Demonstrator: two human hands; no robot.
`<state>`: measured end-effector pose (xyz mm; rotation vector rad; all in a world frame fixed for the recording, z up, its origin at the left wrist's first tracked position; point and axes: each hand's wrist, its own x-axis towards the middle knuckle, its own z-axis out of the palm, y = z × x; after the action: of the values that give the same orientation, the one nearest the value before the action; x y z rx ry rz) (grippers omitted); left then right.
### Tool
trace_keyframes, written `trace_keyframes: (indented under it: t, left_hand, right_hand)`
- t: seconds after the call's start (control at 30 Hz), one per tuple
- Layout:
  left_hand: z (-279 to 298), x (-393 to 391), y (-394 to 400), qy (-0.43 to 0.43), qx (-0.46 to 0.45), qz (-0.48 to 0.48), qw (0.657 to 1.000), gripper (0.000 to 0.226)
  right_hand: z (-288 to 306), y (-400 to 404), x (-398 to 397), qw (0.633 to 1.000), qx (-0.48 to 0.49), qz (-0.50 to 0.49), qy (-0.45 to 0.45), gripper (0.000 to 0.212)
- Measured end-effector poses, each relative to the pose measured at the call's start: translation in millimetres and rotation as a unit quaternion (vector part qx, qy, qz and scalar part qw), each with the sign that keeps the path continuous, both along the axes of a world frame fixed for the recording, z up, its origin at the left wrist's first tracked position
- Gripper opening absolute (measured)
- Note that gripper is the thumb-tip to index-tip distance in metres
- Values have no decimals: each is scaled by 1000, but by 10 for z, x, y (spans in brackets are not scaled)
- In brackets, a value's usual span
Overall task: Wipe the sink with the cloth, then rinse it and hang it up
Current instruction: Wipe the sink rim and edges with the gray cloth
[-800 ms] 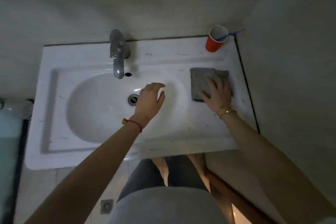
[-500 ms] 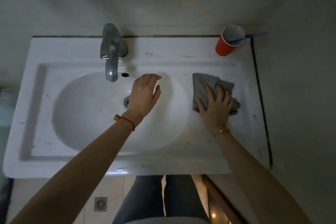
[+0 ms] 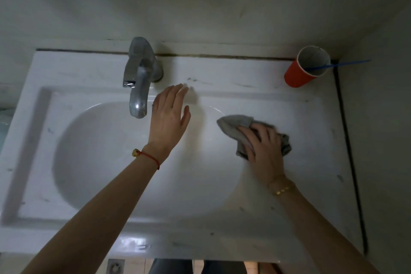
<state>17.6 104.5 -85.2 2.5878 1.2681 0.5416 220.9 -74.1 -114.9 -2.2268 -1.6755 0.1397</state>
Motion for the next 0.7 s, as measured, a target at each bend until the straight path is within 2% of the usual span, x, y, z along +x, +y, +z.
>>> trace_keyframes:
  t: [0.1,0.2,0.33,0.47,0.53,0.63,0.7]
  left_hand:
    - [-63,-2,71,-5,4,2,1000,46]
    - [-127,16,122,-10,15,10,1000,48]
    - [-225,42,125,-6,13,46,999,51]
    - [-320,16,143,-7,18,52,998,50]
    - [-336,1,161,-5,33,49,998,49]
    - [-350,-21,167,-9,43,44,998,48]
    - [-363,-24,179,-18,43,41,998,47]
  right_hand:
    - [279,227,-12,998,53,-16,36,46]
    - [608,807,-52,992,117,-50,-9,52]
    - [451,1535,-204,995,50,16,-87,59]
    - [108,1590,-148,981,-7,73,-177,50]
    - [104,1487,84,983,0,17,-184,48]
    - [114,1408,172,977,23,-131,-168,47]
    - [97,1522,-100,980,22,-111,-166,49]
